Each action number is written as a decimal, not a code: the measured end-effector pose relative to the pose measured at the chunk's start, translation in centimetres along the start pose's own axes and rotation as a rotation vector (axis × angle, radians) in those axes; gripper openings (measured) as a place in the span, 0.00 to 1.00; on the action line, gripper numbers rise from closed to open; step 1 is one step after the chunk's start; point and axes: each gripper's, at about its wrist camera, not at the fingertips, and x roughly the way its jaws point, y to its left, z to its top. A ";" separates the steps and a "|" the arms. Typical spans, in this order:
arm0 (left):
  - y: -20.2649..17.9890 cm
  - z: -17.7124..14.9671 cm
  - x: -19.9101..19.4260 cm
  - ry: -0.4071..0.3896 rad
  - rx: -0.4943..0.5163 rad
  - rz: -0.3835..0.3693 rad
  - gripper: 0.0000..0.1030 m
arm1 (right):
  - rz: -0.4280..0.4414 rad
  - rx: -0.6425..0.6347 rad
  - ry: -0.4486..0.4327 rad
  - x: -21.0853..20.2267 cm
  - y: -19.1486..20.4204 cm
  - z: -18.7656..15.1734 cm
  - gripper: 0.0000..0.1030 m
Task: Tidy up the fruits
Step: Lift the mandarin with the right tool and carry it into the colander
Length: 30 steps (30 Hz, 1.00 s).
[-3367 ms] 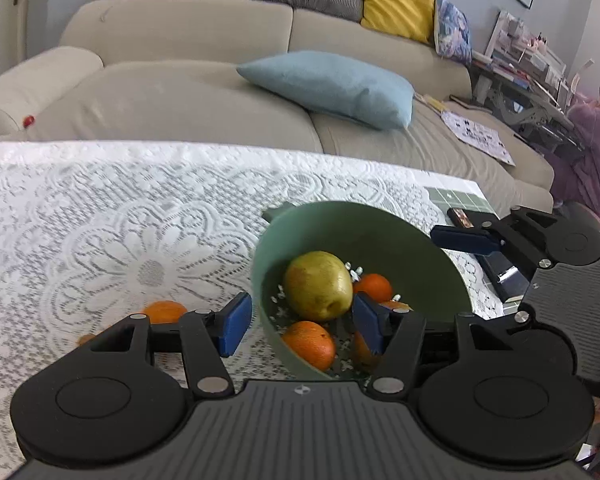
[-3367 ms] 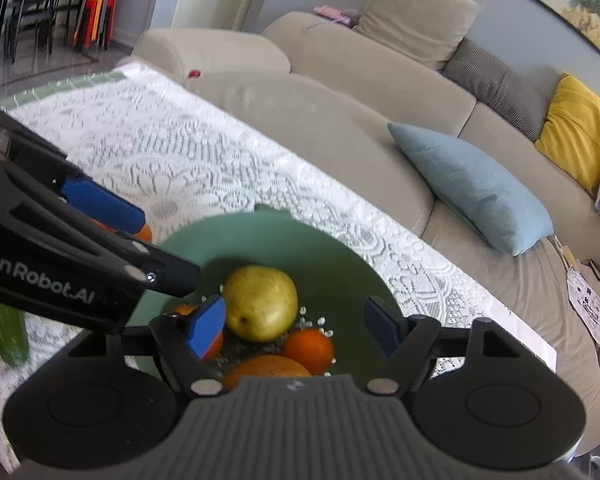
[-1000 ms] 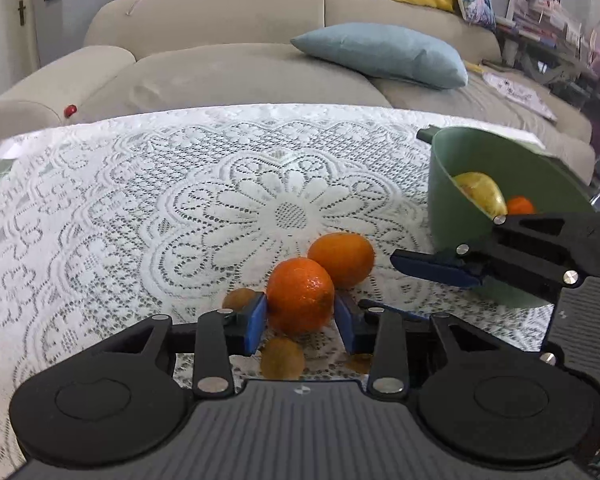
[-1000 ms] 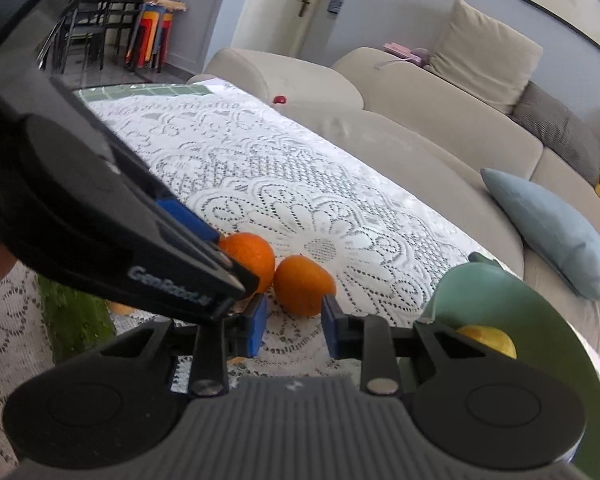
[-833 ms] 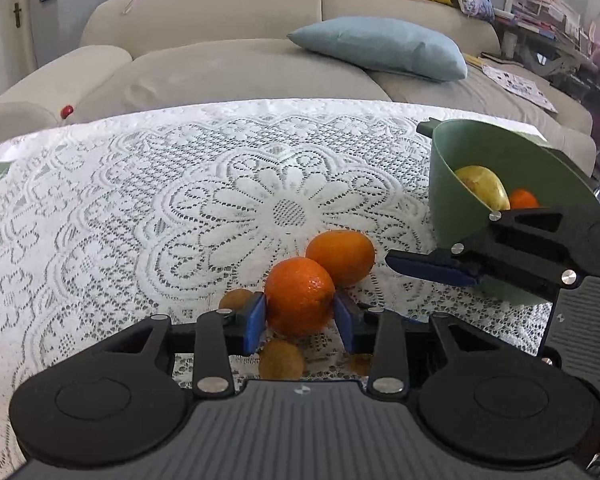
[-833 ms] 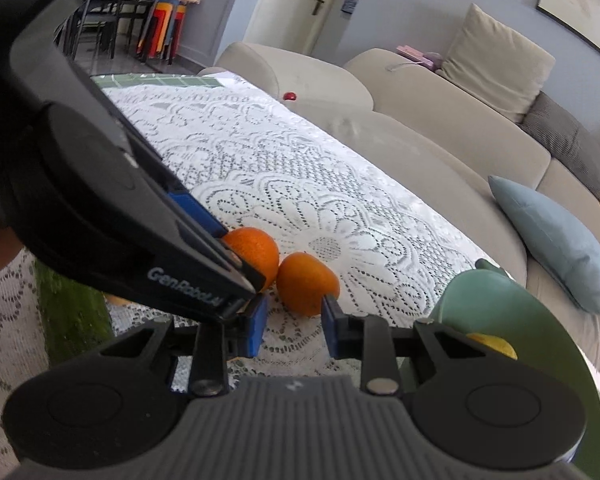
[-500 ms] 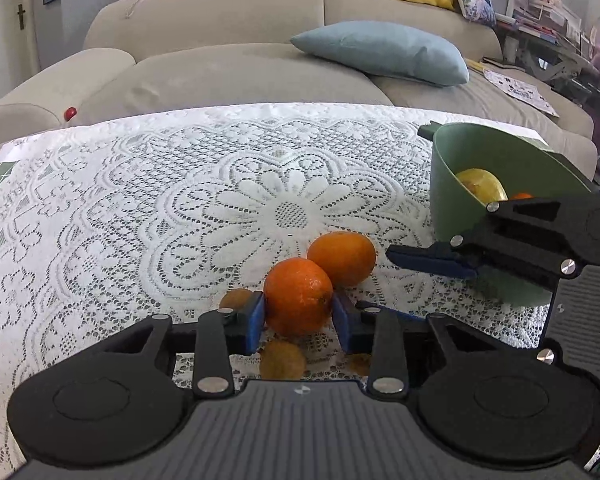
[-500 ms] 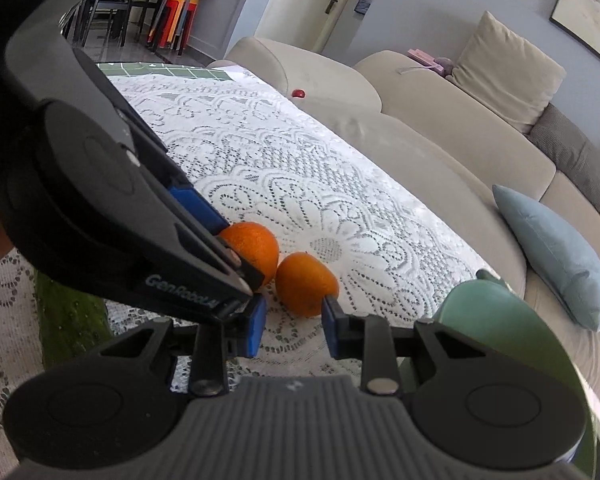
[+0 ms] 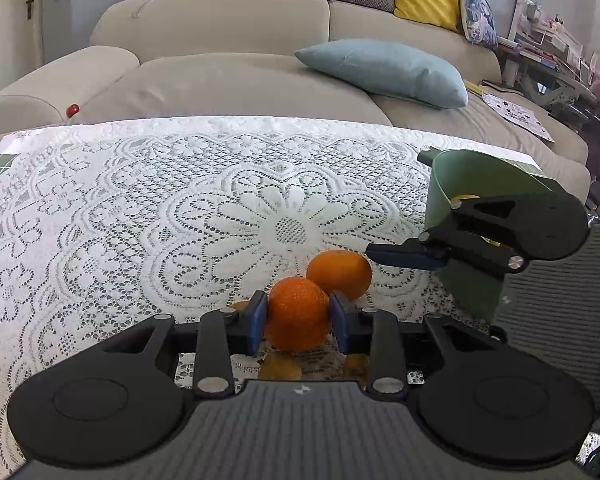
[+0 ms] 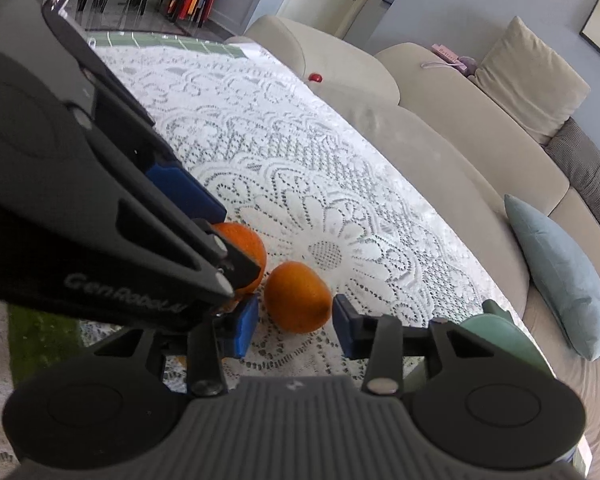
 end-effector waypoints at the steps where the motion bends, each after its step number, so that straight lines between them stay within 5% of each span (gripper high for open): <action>1: 0.0 0.0 0.0 0.001 -0.003 -0.003 0.36 | -0.004 -0.003 0.006 0.2 0.0 0.0 0.41; 18: 1.3 0.1 -0.1 0.005 -0.080 -0.040 0.36 | -0.001 -0.016 0.012 1.1 0.1 -0.1 0.35; 30: 0.9 0.0 -0.3 0.004 -0.048 -0.042 0.36 | -0.038 -0.061 -0.064 -3.6 0.3 -0.2 0.35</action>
